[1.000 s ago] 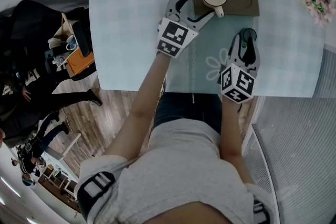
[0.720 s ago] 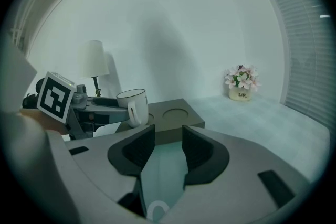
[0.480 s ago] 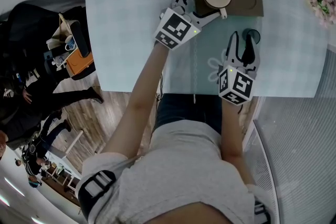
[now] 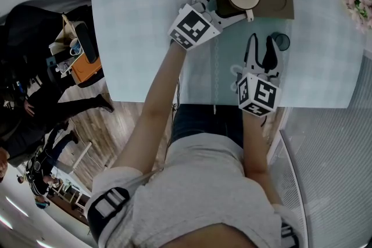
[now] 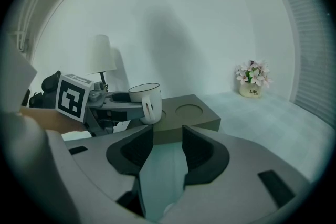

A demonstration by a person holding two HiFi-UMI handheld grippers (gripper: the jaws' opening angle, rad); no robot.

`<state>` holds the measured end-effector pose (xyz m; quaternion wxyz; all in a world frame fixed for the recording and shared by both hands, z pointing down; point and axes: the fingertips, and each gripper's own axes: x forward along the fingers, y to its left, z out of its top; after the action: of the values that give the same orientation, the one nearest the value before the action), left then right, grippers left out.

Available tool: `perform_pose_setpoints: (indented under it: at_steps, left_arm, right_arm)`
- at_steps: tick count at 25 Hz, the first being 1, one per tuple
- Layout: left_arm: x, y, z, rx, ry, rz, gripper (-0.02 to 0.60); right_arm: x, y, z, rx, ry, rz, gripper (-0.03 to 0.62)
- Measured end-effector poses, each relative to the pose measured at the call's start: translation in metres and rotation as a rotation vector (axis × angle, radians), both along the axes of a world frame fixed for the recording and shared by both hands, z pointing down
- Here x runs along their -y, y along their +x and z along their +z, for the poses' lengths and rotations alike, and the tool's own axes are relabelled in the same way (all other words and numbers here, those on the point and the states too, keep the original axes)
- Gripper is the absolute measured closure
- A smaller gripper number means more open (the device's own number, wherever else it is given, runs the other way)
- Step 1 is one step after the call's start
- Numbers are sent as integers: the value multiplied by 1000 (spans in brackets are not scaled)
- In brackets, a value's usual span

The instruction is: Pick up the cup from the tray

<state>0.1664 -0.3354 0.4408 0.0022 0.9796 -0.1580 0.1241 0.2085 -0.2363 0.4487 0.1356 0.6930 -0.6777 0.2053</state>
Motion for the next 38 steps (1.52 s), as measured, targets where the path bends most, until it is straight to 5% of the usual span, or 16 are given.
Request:
perform_pose_setpoints:
  at_steps: [24, 31, 38]
  left_arm:
    - [-7, -18, -19, -68, 2, -130, 241]
    - [-7, -31, -22, -125, -39, -183, 249]
    - [-15, -35, -21, -79, -1, -149, 249]
  right_arm:
    - [12, -12, 0, 10, 14, -42, 443]
    - [30, -25, -6, 77, 64, -210, 444]
    - [22, -34, -16, 130, 127, -345, 445]
